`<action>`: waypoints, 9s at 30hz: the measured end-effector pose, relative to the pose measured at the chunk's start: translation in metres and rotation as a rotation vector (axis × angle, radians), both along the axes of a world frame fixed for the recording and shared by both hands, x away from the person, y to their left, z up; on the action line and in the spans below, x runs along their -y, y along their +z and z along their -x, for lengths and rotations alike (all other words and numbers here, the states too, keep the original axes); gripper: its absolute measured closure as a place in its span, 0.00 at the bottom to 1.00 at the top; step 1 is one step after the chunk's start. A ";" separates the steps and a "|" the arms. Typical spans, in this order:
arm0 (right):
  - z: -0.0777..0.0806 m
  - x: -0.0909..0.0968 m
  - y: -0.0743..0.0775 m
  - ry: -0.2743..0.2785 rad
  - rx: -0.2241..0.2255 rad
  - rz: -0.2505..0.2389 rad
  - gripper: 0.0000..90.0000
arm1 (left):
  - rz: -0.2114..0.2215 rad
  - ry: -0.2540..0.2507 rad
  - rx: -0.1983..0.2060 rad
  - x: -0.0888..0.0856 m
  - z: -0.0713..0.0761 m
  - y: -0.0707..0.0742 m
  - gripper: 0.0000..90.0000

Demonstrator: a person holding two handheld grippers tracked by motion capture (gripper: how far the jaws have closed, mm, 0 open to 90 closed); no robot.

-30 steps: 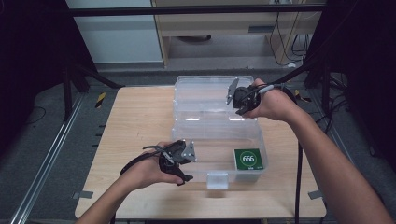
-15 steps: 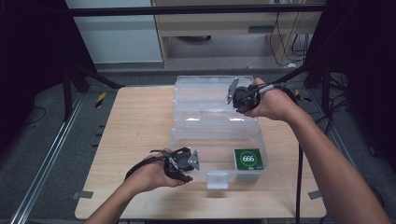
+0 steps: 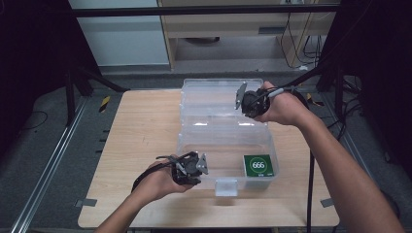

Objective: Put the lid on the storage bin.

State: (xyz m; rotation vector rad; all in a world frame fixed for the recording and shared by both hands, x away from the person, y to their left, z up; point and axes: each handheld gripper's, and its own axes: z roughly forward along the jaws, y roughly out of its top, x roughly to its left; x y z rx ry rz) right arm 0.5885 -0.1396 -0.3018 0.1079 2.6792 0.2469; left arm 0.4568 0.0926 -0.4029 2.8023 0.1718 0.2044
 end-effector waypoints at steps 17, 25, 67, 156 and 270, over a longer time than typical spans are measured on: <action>0.015 -0.007 0.006 0.036 0.016 0.022 0.95 | 0.029 0.066 0.004 0.000 0.001 -0.002 0.90; 0.034 -0.006 0.010 0.058 0.039 -0.001 0.96 | 0.049 0.072 0.005 -0.002 0.001 -0.003 0.89; 0.087 0.005 0.005 0.098 0.085 -0.057 0.95 | 0.085 0.128 0.015 0.004 0.001 -0.008 0.87; 0.127 0.017 -0.016 0.139 0.098 -0.068 0.91 | 0.571 0.404 0.221 -0.068 -0.019 0.107 1.00; 0.194 0.140 -0.069 -0.291 0.117 -0.411 0.19 | 0.606 0.487 0.094 -0.100 0.001 0.043 1.00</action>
